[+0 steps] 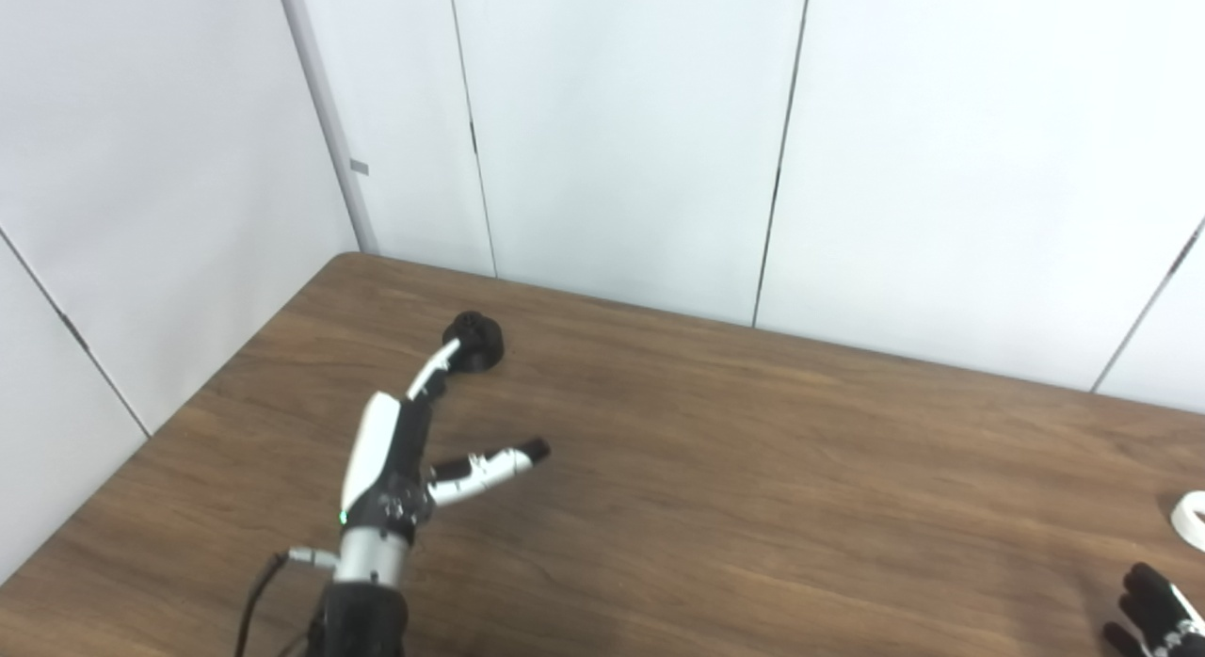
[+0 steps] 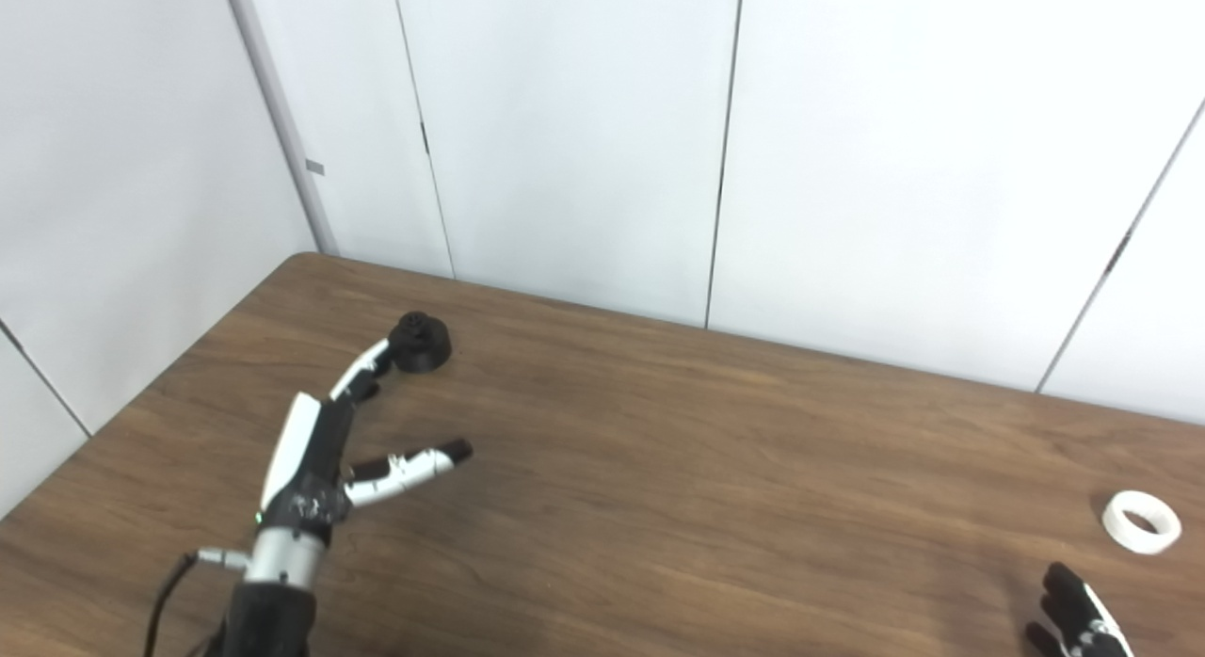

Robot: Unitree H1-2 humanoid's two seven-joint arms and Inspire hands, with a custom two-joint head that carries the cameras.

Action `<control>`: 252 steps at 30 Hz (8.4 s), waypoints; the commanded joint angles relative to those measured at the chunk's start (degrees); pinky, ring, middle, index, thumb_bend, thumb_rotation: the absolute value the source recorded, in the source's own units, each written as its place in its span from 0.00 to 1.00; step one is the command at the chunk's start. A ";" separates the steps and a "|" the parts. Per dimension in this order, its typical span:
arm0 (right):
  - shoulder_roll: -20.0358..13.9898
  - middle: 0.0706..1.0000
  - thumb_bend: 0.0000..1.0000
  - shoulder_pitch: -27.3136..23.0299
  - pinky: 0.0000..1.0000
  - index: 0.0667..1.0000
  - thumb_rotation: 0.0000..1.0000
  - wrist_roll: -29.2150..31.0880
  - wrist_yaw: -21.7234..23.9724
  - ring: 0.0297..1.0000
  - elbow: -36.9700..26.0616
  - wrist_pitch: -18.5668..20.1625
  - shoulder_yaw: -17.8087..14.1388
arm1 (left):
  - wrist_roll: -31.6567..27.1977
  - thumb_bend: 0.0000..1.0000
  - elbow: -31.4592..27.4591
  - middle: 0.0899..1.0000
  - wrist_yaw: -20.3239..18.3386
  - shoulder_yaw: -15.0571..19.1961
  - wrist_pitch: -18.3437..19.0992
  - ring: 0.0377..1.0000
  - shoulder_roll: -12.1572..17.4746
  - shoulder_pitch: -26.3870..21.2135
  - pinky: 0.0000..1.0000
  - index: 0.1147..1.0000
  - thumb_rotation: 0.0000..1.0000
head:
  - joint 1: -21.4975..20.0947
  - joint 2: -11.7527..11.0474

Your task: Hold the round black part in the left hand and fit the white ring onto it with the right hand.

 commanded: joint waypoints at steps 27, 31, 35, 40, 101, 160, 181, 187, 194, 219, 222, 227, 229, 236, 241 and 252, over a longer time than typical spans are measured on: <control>-0.34 0.91 0.59 2.88 0.93 0.88 1.00 -2.23 -1.17 0.93 -1.29 0.38 2.17 | 7.56 1.00 24.50 0.98 -1.19 -2.27 6.65 1.00 15.86 -20.76 1.00 0.85 0.40 | -1.00 0.93; -0.31 0.92 0.58 2.81 0.95 0.89 1.00 -1.56 -0.94 0.95 -0.69 -0.63 2.15 | 8.69 1.00 28.06 1.00 -2.05 -4.26 8.11 1.00 17.27 -23.03 1.00 0.86 0.42 | -1.18 1.00; -0.30 0.91 0.58 2.97 0.96 0.89 1.00 -1.35 -0.75 0.95 -0.96 -0.67 2.33 | 9.42 1.00 32.13 1.00 -2.85 -6.00 8.99 1.00 18.46 -25.60 1.00 0.86 0.44 | -1.44 1.11; -1.05 0.97 0.55 2.80 1.00 0.95 1.00 0.70 0.78 1.00 -0.39 -1.08 2.51 | 9.03 1.00 36.38 1.00 -4.15 -7.67 9.90 1.00 19.38 -28.41 1.00 0.85 0.44 | -1.63 1.29; -0.51 0.98 0.49 3.19 1.00 0.96 1.00 0.84 0.25 1.00 -0.26 -1.04 2.09 | 6.09 0.98 48.86 0.95 -3.43 -12.29 8.69 1.00 19.40 -34.34 1.00 0.80 0.39 | -2.78 2.29; -0.11 0.96 0.48 2.63 1.00 0.96 1.00 0.53 -0.09 1.00 -0.36 -0.41 2.25 | 11.86 0.52 46.34 0.75 2.00 -18.21 5.63 0.89 20.59 -31.00 1.00 0.42 0.05 | -3.47 3.04; 0.14 0.97 0.36 3.42 1.00 0.97 1.00 -2.58 -0.96 1.00 -2.82 1.09 3.75 | 19.04 0.52 17.68 0.78 -3.90 -22.94 3.63 0.90 15.26 -19.21 1.00 0.42 0.05 | -8.20 6.11; 0.66 0.97 0.34 3.52 1.00 0.97 1.00 -3.50 -1.54 1.00 -3.83 1.27 4.46 | 22.25 0.52 14.06 0.78 -5.28 -25.56 0.33 0.90 13.21 -17.54 1.00 0.42 0.05 | -11.25 7.69; 1.32 0.95 0.40 3.88 1.00 0.95 1.00 -5.15 -2.42 0.99 -4.02 1.90 5.36 | 25.92 0.52 10.11 0.78 -8.95 -27.43 -0.87 0.90 11.15 -15.98 1.00 0.42 0.06 | -15.40 9.44; 1.94 0.93 0.51 3.77 1.00 0.92 1.00 -6.16 -4.75 0.97 -5.26 4.57 7.55 | 34.81 0.52 8.53 0.77 -12.80 -36.23 -7.98 0.89 1.84 -8.41 1.00 0.42 0.06 | -22.53 14.03; 2.09 0.93 0.51 3.76 1.00 0.92 1.00 -6.56 -5.10 0.96 -5.98 5.38 7.87 | 36.43 0.52 9.70 0.77 -11.38 -37.51 -9.04 0.89 1.08 -7.59 1.00 0.42 0.06 | -22.61 14.27; 2.43 0.93 0.50 3.55 1.00 0.92 1.00 -6.42 -5.50 0.97 -6.26 5.17 8.28 | 37.11 0.52 10.92 0.77 -10.26 -38.43 -10.50 0.89 0.25 -6.50 1.00 0.42 0.06 | -23.25 14.50; 2.50 0.93 0.50 3.45 1.00 0.92 1.00 -6.36 -5.68 0.97 -6.25 4.93 8.44 | 37.09 0.52 11.55 0.76 -9.38 -38.60 -11.26 0.89 0.03 -6.12 1.00 0.42 0.06 | -23.52 14.65; 2.41 0.93 0.48 2.95 1.00 0.91 0.98 -6.33 -6.02 0.96 -6.53 5.03 8.62 | 37.52 0.52 13.78 0.76 -6.44 -38.78 -13.25 0.89 -0.03 -5.69 1.00 0.42 0.05 | -24.39 14.95; 2.29 0.93 0.55 2.55 1.00 0.91 0.90 -6.26 -6.29 0.97 -7.46 6.81 8.17 | 37.63 0.52 13.77 0.76 -6.47 -38.55 -13.50 0.88 0.22 -5.79 1.00 0.42 0.05 | -25.03 15.11; 1.30 0.90 0.51 -1.09 0.89 0.84 0.75 -11.38 -8.85 0.91 -11.63 12.62 6.27 | 36.57 0.52 14.88 0.76 -6.06 -37.75 -14.63 0.88 1.06 -6.19 1.00 0.42 0.05 | -28.21 15.14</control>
